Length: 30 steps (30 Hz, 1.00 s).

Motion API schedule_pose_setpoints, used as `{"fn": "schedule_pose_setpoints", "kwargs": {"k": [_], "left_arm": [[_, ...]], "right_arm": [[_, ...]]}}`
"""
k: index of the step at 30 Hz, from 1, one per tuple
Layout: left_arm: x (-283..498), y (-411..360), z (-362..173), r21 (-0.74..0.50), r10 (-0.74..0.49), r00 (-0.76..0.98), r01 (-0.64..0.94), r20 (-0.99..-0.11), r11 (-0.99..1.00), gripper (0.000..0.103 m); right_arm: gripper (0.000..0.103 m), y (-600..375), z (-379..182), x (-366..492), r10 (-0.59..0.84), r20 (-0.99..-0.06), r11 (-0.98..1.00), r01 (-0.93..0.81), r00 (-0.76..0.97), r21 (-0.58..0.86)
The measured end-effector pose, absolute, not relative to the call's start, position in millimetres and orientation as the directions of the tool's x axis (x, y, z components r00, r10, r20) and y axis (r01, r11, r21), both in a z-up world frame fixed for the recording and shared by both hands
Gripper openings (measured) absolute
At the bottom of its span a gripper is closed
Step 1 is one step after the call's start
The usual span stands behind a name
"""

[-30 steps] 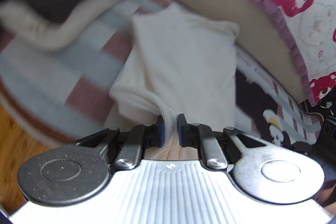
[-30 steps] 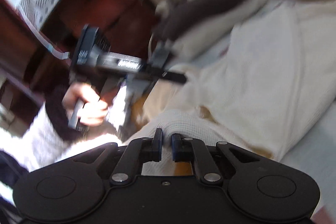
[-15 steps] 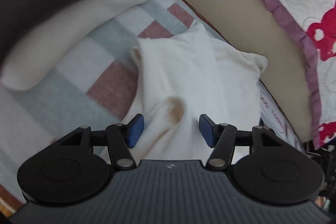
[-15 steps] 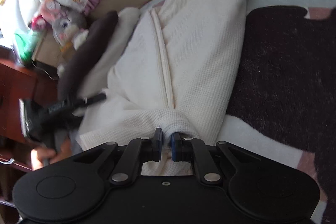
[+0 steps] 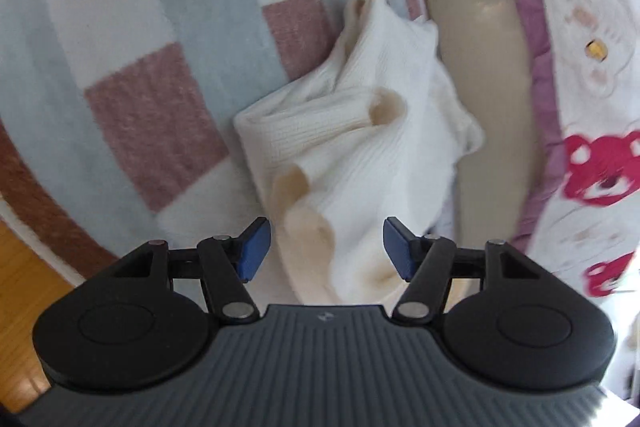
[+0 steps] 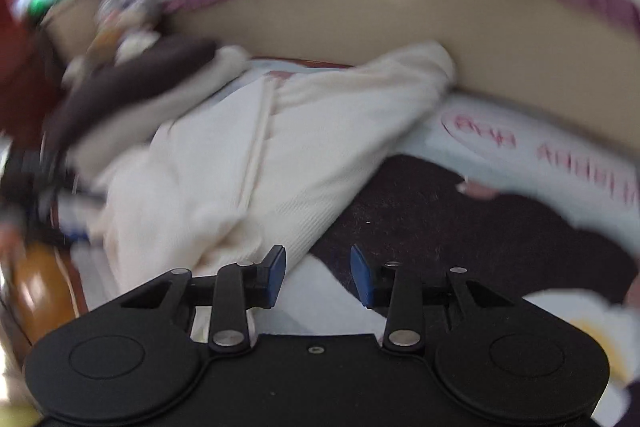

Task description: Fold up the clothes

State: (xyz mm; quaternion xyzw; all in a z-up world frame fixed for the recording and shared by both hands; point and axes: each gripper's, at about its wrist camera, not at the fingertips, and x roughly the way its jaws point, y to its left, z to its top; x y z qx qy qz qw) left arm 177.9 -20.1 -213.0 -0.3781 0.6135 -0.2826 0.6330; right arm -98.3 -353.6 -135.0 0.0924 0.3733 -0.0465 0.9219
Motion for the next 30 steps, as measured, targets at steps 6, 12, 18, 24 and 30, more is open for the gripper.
{"fn": "schedule_pose_setpoints", "kwargs": {"k": [6, 12, 18, 24, 30], "left_arm": [[179, -42, -211, -0.799, -0.799, 0.034, -0.009, -0.601, 0.601, 0.062], [169, -54, -216, -0.785, -0.783, 0.057, -0.026, -0.620, 0.620, 0.043], [163, -59, -189, -0.749, -0.754, 0.118, 0.093, -0.646, 0.656, 0.023], [163, -58, -175, -0.715, -0.727, 0.118, 0.128, -0.677, 0.687, 0.021], [168, -52, -177, -0.647, -0.653, 0.103, 0.092, -0.750, 0.757, 0.021]], "right_arm": [[0.064, -286, -138, -83, 0.022, -0.711, 0.982, -0.148, 0.702, -0.116], [0.067, -276, -152, -64, 0.025, -0.711, 0.965, -0.201, 0.703, -0.165], [0.068, -290, -154, -63, 0.007, -0.689, 0.983, -0.133, 0.725, -0.129], [0.070, -287, -156, -71, -0.008, -0.687, 0.975, -0.146, 0.727, -0.166], [0.070, -279, -154, -65, 0.020, -0.713, 0.958, -0.218, 0.701, -0.187]]}}
